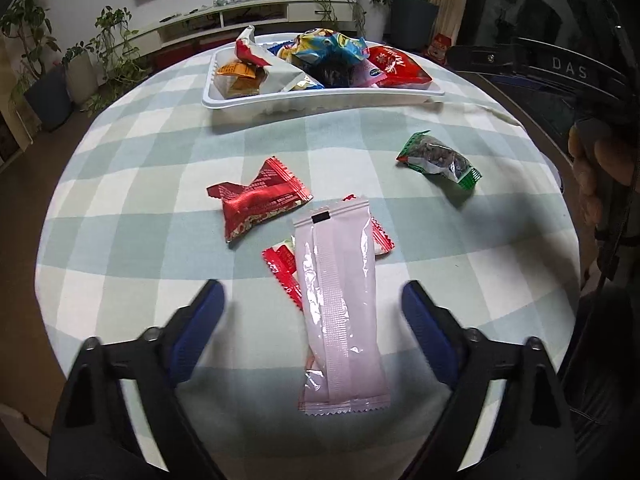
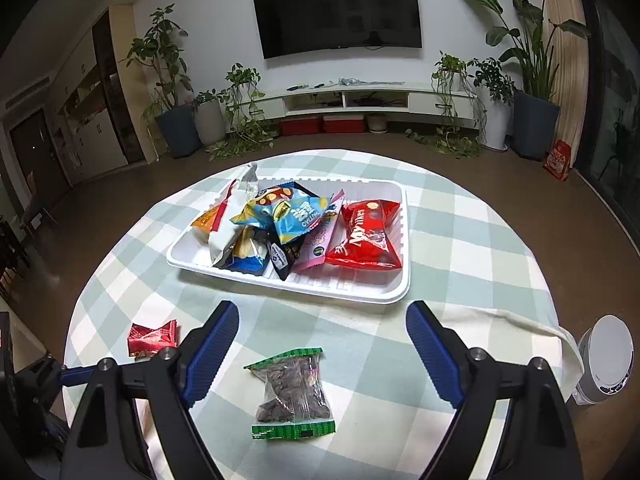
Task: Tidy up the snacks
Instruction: 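Move both tools back toward the remaining snacks on the table, then grasp the pink packet with the left tool while the right tool grasps the green-edged seed bag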
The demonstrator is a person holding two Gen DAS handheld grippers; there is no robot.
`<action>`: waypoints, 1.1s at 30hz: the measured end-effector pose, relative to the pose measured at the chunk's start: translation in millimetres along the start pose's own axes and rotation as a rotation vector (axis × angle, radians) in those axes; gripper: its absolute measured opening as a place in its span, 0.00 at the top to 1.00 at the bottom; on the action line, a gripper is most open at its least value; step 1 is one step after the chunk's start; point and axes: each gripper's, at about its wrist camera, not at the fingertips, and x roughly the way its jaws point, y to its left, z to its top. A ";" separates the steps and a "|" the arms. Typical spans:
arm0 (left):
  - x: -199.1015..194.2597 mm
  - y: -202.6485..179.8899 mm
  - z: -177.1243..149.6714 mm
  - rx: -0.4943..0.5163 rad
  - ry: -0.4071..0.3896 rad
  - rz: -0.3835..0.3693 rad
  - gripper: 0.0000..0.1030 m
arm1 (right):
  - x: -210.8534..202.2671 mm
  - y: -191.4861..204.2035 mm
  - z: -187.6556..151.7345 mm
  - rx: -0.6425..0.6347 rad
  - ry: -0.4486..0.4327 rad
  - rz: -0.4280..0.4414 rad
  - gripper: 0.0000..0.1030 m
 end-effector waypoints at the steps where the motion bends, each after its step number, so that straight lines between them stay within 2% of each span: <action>1: 1.7 0.1 0.5 0.000 0.005 -0.008 0.25 | 0.6 0.1 -0.4 -0.001 0.002 -0.001 0.14; 10: 11.8 4.6 0.9 -0.024 0.025 -0.085 0.26 | 7.3 -0.4 -4.7 0.004 0.041 0.007 0.14; 12: 12.4 5.9 1.5 -0.028 0.025 -0.090 0.31 | 8.2 0.2 -8.5 0.003 0.058 0.010 0.15; 15: 12.5 8.8 2.1 -0.035 0.021 -0.104 0.32 | 6.5 1.0 -20.9 0.011 0.089 0.006 0.15; 17: 12.7 10.3 2.6 -0.037 0.018 -0.103 0.40 | 4.2 3.3 -30.2 0.001 0.102 -0.003 0.15; 20: 13.3 12.7 3.7 -0.041 0.013 -0.117 0.45 | 4.3 6.8 -42.1 -0.023 0.127 -0.024 0.15; 25: 12.6 14.8 4.7 -0.037 0.022 -0.119 0.65 | 13.1 11.1 -47.3 -0.056 0.159 -0.039 0.15; 33: 7.3 16.5 -0.4 -0.022 0.032 -0.129 0.71 | 29.6 18.6 -54.8 -0.096 0.213 -0.044 0.15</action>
